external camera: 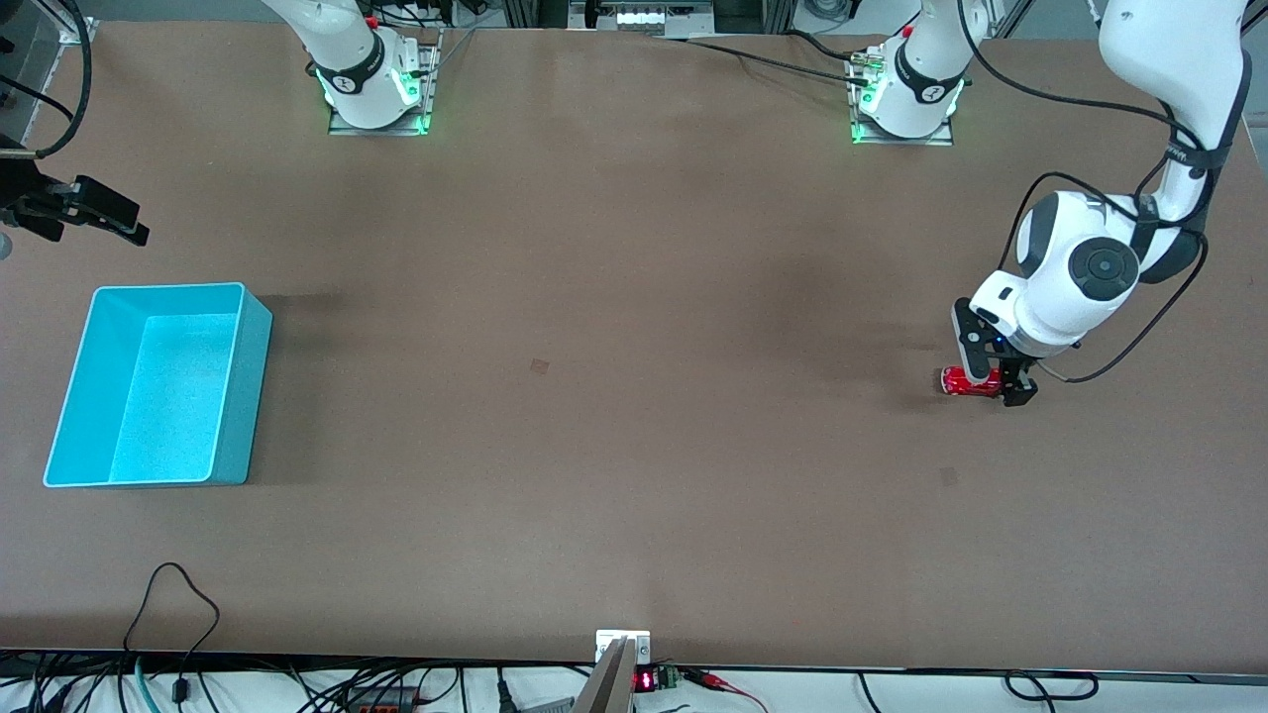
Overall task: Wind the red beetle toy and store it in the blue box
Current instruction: 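Lower the left gripper and close it on the red car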
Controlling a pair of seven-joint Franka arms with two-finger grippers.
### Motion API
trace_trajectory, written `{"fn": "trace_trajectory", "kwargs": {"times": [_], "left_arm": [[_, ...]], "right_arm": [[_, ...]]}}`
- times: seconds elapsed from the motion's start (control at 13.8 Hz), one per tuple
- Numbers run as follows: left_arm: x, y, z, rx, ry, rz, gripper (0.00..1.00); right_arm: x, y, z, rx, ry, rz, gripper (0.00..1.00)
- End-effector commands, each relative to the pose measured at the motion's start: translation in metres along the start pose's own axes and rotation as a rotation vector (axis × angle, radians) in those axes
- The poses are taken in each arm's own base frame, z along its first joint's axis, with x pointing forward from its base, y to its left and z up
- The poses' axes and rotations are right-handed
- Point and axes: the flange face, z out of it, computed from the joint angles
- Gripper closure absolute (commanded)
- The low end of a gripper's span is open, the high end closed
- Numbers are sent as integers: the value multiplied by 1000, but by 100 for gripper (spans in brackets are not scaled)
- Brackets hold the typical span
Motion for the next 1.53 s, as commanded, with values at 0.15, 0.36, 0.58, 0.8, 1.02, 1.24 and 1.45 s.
{"fn": "trace_trajectory", "kwargs": {"times": [0.15,0.36,0.58,0.8,1.02,1.24,1.45], "left_arm": [[-2,-2,14,4,0,61,5],[-11,-4,23,7,8,67,10],[-14,-5,23,19,10,93,26],[-15,-6,23,20,10,101,57],[-15,-7,23,29,12,104,81],[-14,-6,27,25,14,105,87],[-17,-4,31,17,14,112,87]], "right_arm": [[1,4,-5,6,10,-7,0],[1,4,-5,6,10,-8,0],[1,4,-4,6,10,-8,0],[1,3,-5,6,10,-10,0],[1,3,-5,6,11,-10,0],[1,3,-5,6,11,-10,0],[1,3,-5,6,10,-10,0]]}}
